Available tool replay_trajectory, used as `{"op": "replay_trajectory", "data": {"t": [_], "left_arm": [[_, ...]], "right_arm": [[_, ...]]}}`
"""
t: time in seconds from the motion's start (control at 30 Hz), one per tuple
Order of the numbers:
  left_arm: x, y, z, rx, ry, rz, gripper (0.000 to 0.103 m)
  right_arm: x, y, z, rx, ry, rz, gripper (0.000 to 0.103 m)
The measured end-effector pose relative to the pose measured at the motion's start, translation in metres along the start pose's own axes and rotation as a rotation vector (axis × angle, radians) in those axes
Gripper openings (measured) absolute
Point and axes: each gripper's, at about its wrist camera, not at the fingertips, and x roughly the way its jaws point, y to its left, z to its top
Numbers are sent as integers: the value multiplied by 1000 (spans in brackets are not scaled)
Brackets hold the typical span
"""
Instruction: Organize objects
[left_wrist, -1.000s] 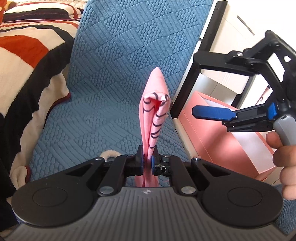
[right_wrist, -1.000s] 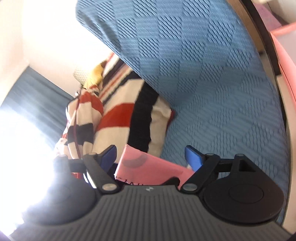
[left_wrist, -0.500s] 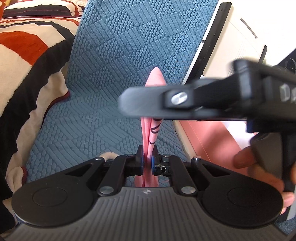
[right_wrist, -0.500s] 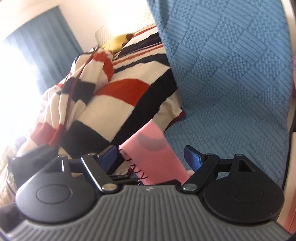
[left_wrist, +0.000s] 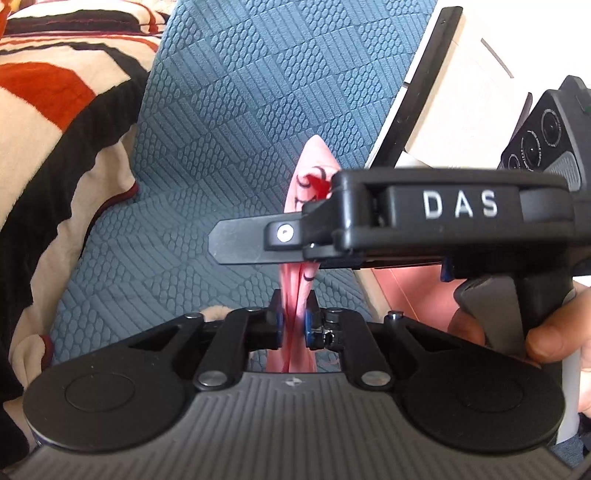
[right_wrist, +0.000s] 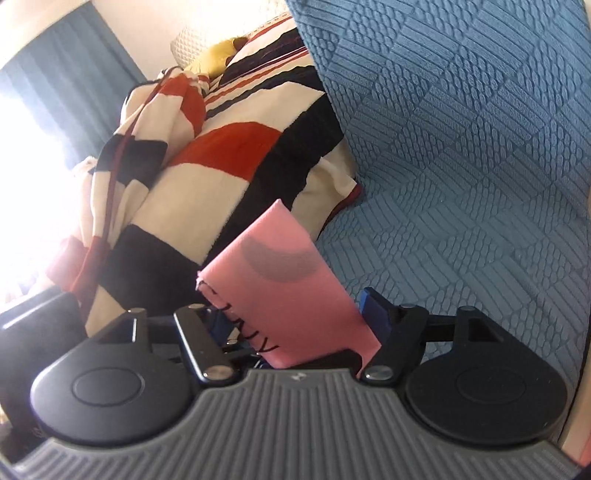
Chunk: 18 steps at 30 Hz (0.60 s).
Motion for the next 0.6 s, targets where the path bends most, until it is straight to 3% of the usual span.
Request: {"op": "replay_trajectory", "data": {"t": [0.13,0.33,0.6], "left_arm": [[10,-2,6,-2,1,1,18],[21,-18,9,109,-39,27,19],[4,-22,14,75,-74,24,16]], "right_arm": [[-5,-8,2,57,-11,26,70],[-13,-31,4,194,-49,88,69],[-22,-48,6,317,-110,174,68]]}}
